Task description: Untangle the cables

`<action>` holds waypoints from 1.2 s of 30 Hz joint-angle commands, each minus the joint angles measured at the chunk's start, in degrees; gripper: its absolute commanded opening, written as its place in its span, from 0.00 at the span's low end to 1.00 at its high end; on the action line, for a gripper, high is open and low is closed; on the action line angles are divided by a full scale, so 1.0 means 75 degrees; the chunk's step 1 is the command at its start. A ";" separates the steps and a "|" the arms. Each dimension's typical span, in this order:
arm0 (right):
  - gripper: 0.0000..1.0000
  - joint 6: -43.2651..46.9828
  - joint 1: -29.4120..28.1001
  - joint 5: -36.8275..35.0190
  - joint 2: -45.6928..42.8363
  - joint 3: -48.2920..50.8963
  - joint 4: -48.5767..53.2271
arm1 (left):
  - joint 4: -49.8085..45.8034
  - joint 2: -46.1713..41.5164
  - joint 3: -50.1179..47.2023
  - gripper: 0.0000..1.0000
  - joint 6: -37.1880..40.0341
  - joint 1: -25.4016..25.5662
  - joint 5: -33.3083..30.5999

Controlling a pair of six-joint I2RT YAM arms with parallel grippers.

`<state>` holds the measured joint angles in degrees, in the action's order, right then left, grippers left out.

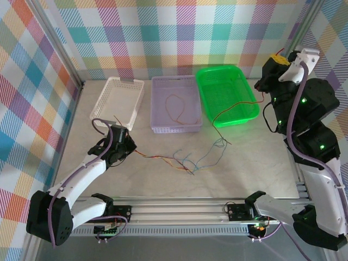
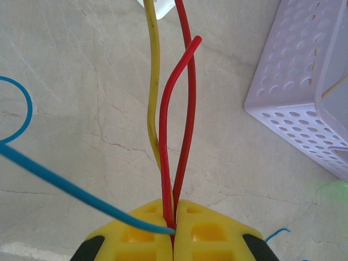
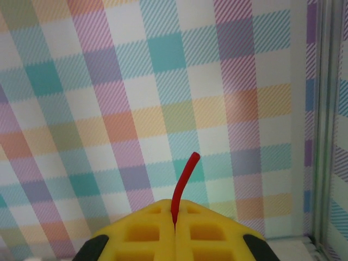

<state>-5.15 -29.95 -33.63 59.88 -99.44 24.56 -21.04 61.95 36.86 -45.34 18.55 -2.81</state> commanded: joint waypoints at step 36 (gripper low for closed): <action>0.00 -0.4844 0.1158 0.2863 -0.0514 0.3015 -0.3861 | 0.4846 -0.0100 0.0000 0.78 -0.0128 0.0905 0.2774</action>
<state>-41.17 -21.65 -15.20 55.90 -76.77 -2.13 6.26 60.01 34.26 -48.51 22.46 13.72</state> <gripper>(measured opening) 0.056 0.758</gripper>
